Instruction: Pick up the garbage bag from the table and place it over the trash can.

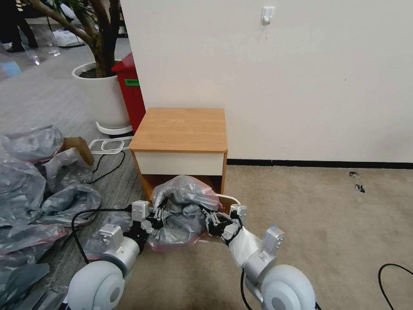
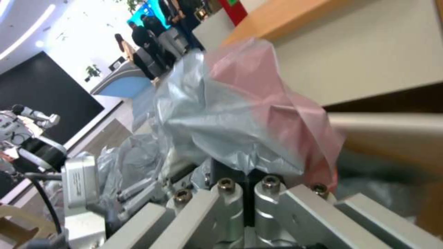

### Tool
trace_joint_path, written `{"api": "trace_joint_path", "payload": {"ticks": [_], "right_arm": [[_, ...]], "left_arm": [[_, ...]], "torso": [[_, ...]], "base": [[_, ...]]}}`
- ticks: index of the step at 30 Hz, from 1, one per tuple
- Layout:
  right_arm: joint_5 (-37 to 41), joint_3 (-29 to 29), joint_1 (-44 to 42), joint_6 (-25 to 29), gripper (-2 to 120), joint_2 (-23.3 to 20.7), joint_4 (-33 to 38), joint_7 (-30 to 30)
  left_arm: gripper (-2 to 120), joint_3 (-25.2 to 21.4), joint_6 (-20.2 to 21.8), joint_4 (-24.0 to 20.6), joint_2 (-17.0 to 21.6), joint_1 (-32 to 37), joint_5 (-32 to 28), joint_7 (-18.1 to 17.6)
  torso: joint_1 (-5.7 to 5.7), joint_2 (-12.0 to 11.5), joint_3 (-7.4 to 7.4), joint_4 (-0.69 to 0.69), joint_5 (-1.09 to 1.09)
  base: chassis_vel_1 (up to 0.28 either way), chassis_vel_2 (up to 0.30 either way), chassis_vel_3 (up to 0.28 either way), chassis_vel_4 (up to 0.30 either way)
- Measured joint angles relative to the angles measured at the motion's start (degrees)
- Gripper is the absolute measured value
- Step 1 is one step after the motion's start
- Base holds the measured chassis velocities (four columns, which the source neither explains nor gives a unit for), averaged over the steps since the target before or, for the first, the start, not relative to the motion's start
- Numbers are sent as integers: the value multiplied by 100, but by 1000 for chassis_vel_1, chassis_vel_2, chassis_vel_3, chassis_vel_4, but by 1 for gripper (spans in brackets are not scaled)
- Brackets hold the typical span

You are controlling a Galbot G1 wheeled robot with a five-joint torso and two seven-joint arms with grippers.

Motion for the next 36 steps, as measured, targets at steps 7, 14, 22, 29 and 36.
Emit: {"api": "trace_joint_path", "payload": {"ticks": [7, 14, 22, 29, 36], "right_arm": [[273, 486, 64, -12, 0, -338, 50, 23], [475, 912, 37, -4, 0, -728, 44, 32], [603, 1258, -32, 0, 0, -1049, 68, 39], [607, 1428, -137, 20, 0, -1207, 45, 28], [582, 1567, -238, 20, 3, -1318, 23, 30]], "left_arm": [[3, -28, -739, 118, 44, 59, 344, 320], [3, -93, -1190, 210, 44, 110, 303, 435], [3, -94, -1235, 243, 24, 109, 244, 444], [3, -121, -1217, 200, 4, 65, -22, 416], [3, -254, -1155, 203, -57, 10, -199, 270]], "torso": [[0, 0, 0, 0, 0], [0, 0, 0, 0, 1], [0, 0, 0, 0, 1], [0, 0, 0, 0, 0], [0, 0, 0, -1, 0]], "base": [[0, 0, 0, 0], [0, 0, 0, 0], [0, 0, 0, 0], [0, 0, 0, 0], [0, 0, 0, 0]]}}
